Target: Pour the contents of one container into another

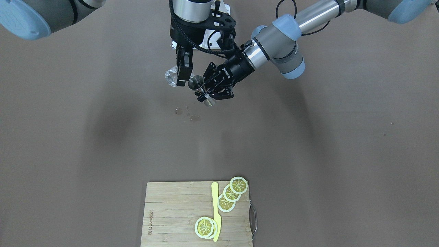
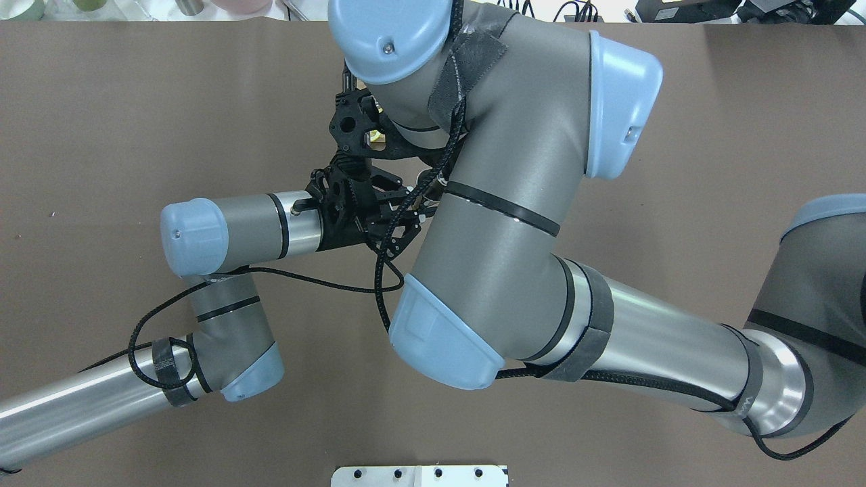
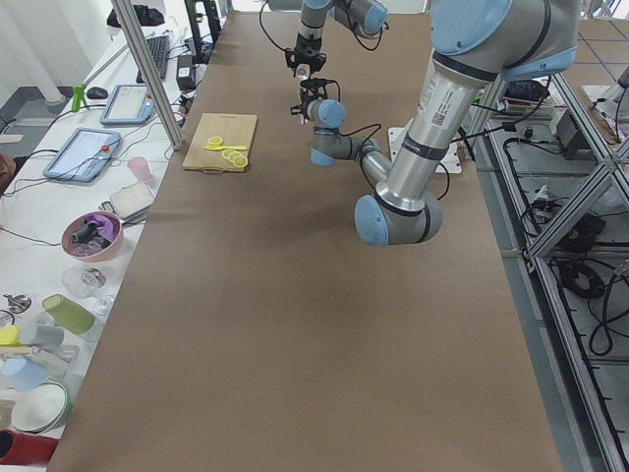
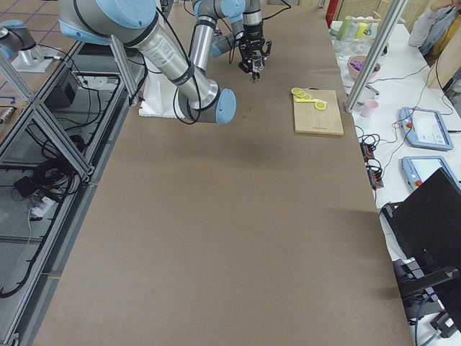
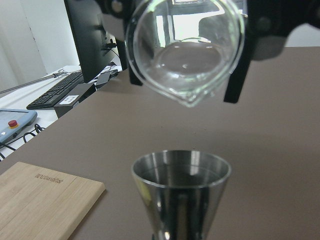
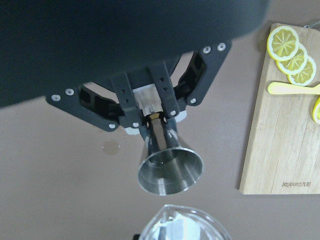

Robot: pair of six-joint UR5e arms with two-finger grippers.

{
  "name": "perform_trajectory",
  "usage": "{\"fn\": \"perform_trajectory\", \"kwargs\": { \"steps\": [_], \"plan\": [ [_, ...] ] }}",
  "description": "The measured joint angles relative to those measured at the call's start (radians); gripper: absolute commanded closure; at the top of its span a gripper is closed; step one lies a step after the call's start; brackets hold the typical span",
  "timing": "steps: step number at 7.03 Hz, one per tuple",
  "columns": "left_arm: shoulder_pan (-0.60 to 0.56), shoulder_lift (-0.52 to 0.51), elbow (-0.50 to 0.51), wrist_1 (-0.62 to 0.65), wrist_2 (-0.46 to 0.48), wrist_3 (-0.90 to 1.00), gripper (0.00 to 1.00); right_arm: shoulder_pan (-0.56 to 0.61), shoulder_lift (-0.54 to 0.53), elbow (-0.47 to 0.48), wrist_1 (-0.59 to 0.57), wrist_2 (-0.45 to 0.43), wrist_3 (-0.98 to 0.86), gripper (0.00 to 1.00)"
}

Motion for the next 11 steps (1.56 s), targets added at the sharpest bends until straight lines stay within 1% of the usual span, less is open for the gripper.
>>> {"fn": "perform_trajectory", "kwargs": {
  "steps": [4, 11],
  "plan": [
    [-0.004, -0.001, 0.0, 0.0, 0.0, -0.001, 1.0, -0.018, 0.018, -0.014, -0.026, -0.039, -0.032, 1.0],
    [-0.008, -0.002, 0.0, 0.001, 0.0, -0.002, 1.0, -0.021, 0.039, -0.035, -0.047, -0.064, -0.059, 1.0]
  ]
}}
